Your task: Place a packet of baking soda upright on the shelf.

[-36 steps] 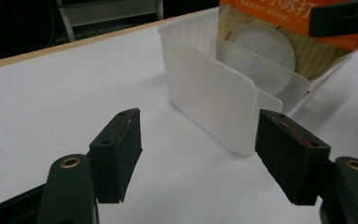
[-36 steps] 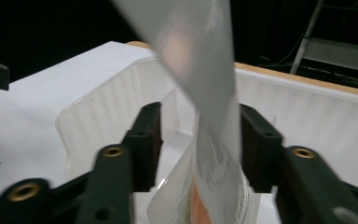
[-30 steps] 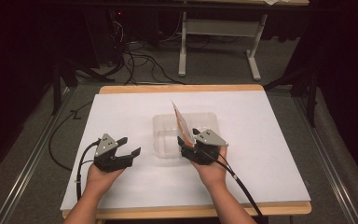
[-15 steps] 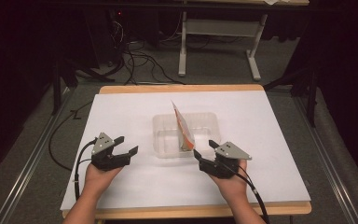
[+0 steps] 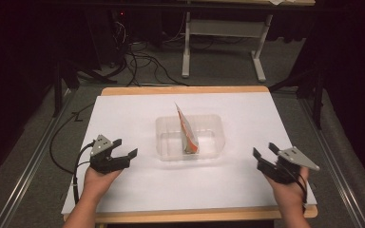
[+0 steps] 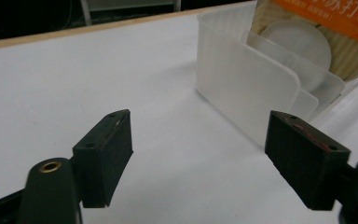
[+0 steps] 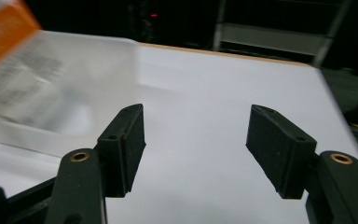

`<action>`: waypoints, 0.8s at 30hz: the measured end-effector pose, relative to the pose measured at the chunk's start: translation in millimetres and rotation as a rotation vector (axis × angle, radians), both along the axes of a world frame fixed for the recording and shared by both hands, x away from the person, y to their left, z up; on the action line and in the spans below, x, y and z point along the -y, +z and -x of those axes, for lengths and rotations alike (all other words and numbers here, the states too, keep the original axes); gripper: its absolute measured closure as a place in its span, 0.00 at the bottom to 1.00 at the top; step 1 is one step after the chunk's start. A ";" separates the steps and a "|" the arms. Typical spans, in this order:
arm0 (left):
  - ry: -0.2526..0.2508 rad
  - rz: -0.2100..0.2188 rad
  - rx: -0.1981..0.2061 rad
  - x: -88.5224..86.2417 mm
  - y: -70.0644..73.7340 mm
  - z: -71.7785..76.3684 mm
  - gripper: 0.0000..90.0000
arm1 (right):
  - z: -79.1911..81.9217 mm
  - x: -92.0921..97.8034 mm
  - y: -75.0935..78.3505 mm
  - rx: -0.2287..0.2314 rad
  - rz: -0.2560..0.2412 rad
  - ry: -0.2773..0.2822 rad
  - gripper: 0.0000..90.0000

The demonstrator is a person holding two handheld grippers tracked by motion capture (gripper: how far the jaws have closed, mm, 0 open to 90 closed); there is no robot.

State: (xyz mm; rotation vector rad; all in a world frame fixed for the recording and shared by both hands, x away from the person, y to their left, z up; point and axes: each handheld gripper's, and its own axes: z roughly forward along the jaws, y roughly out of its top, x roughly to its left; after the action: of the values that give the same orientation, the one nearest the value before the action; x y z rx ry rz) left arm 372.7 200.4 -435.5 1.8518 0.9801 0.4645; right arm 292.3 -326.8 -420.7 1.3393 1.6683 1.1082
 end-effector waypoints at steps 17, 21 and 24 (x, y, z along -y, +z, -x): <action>-0.028 -0.086 -0.005 16.8 -5.4 2.1 0.25 | -2.8 37.0 -26.1 -0.086 -0.028 -0.069 0.43; -0.048 -0.094 0.000 19.7 -5.3 3.4 0.25 | -2.0 36.0 -26.8 -0.094 -0.036 -0.073 0.42; -0.051 -0.082 0.007 20.7 -4.4 3.9 0.25 | -0.4 33.0 -25.9 -0.092 -0.032 -0.073 0.41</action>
State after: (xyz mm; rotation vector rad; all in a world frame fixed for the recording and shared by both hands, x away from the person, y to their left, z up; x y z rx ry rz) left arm 368.8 179.7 -439.9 1.9429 0.9194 0.4867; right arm 292.7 -359.8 -446.5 1.4796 1.6597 1.0494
